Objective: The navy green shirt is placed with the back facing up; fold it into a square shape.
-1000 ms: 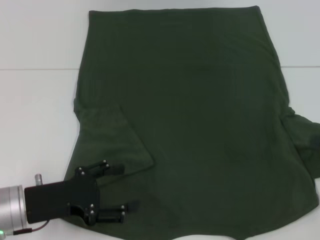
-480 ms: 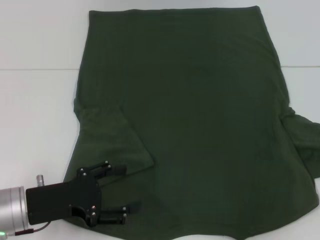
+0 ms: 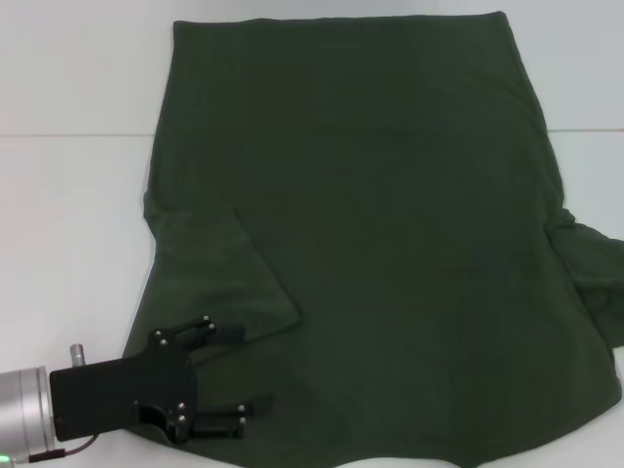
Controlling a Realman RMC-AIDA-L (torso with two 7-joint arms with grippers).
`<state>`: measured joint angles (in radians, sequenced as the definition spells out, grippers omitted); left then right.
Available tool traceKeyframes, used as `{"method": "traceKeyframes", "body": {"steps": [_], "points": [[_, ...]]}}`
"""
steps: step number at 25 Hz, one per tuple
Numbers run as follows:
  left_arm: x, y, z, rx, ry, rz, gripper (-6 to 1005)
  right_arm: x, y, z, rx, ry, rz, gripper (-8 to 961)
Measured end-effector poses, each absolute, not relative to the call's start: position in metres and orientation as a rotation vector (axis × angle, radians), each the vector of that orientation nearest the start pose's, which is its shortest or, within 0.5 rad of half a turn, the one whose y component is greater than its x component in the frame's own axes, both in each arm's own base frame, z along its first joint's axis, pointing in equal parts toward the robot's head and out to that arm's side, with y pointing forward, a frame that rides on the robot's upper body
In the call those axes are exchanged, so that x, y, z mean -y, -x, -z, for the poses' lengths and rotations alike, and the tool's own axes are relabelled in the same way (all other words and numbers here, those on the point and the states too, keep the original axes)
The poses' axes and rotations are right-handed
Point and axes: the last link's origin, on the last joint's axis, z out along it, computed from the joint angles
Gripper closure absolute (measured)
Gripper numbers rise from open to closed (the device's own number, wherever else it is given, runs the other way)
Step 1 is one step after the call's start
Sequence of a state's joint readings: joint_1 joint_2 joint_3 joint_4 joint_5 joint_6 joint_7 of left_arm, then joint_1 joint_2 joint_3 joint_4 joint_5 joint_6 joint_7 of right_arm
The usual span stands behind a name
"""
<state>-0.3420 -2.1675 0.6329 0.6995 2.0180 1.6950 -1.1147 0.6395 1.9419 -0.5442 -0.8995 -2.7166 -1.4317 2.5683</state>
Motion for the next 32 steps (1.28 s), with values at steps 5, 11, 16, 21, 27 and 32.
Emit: {"method": "traceKeyframes", "body": {"steps": [5, 11, 16, 21, 27, 32], "points": [[-0.260, 0.288, 0.021, 0.473, 2.718, 0.801, 66, -0.379, -0.332, -0.098, -1.732, 1.898, -0.005, 67], [-0.260, 0.288, 0.021, 0.475, 2.719, 0.797, 66, -0.384, -0.333, -0.088, -1.724, 1.904, 0.001, 71], [-0.261, 0.288, 0.021, 0.476, 2.716, 0.793, 66, -0.386, -0.333, -0.087, -1.715, 1.899, -0.005, 77], [-0.262, 0.289, 0.021, 0.479, 2.711, 0.785, 66, -0.387, -0.331, -0.081, -1.709, 1.925, 0.031, 82], [-0.262, 0.289, 0.021, 0.478, 2.707, 0.788, 66, -0.388, -0.330, -0.079, -1.687, 1.935, 0.055, 323], [-0.262, 0.289, 0.021, 0.478, 2.705, 0.789, 67, -0.389, -0.328, -0.079, -1.679, 1.939, 0.056, 495]]}}
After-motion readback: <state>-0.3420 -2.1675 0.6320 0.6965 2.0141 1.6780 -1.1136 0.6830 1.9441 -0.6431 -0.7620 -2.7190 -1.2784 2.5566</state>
